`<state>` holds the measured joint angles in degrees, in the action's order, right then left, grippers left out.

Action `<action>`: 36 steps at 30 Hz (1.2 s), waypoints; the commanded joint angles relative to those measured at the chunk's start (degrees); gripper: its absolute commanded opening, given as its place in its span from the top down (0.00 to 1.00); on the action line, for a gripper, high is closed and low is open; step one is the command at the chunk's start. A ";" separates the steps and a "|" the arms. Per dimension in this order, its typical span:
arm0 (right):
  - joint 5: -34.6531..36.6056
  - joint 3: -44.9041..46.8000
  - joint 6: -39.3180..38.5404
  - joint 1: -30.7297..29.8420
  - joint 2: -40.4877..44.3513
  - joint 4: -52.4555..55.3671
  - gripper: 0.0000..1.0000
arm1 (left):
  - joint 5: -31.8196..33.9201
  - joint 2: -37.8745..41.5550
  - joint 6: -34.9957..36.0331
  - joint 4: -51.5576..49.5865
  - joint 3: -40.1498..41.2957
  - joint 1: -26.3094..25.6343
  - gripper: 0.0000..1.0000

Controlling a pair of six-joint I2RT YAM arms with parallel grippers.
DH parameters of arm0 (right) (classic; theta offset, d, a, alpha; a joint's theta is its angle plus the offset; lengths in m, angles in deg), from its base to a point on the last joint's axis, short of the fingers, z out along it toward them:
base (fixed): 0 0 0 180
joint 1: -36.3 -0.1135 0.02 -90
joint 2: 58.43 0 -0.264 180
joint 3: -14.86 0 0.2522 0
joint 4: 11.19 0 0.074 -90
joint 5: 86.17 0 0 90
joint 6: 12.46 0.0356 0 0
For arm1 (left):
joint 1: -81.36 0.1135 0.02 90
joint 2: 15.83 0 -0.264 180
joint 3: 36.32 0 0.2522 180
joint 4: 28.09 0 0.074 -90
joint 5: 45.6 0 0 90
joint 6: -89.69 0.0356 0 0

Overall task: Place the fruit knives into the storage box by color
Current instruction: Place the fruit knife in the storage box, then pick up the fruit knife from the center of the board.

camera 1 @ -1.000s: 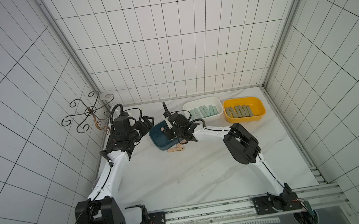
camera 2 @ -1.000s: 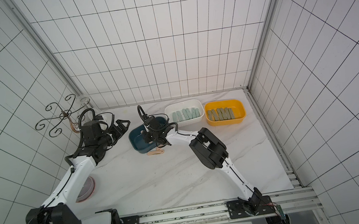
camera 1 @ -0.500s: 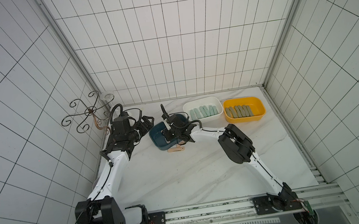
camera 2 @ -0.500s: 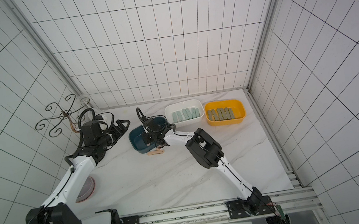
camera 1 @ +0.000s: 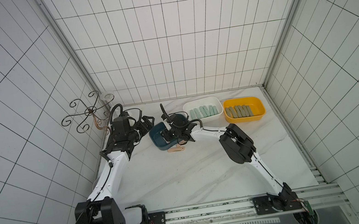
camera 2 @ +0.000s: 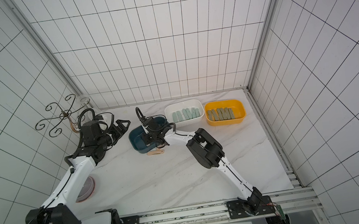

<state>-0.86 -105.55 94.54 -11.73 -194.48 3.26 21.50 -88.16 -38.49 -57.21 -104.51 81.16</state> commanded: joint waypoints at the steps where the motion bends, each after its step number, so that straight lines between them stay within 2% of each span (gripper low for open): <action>1: -2.12 -1.41 -2.40 -0.31 10.15 -0.20 0.54 | -1.10 2.27 -0.51 -0.29 -2.34 -0.26 0.03; 5: -0.88 7.82 -4.34 -0.14 19.32 -0.71 0.48 | -0.93 3.94 -0.23 -1.48 -2.61 -1.66 0.03; 11: 0.47 24.89 -6.62 1.06 32.46 -2.08 0.33 | -0.12 6.29 -0.07 -3.19 -2.62 -4.51 0.03; 19: -1.40 45.08 -8.02 2.70 42.30 -4.91 0.27 | 1.00 8.43 0.19 -4.84 -1.77 -6.36 0.03; 26: -4.74 54.08 -8.02 2.67 40.89 -9.33 0.26 | 1.72 9.05 0.37 -5.53 -0.61 -6.79 0.03; 36: -7.04 50.07 -9.09 1.35 29.54 -12.31 0.28 | 1.98 8.97 0.48 -5.48 -0.67 -6.82 0.03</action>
<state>-6.56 -54.29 87.00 -9.76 -161.94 -7.65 22.75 -80.14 -38.40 -62.65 -105.32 74.60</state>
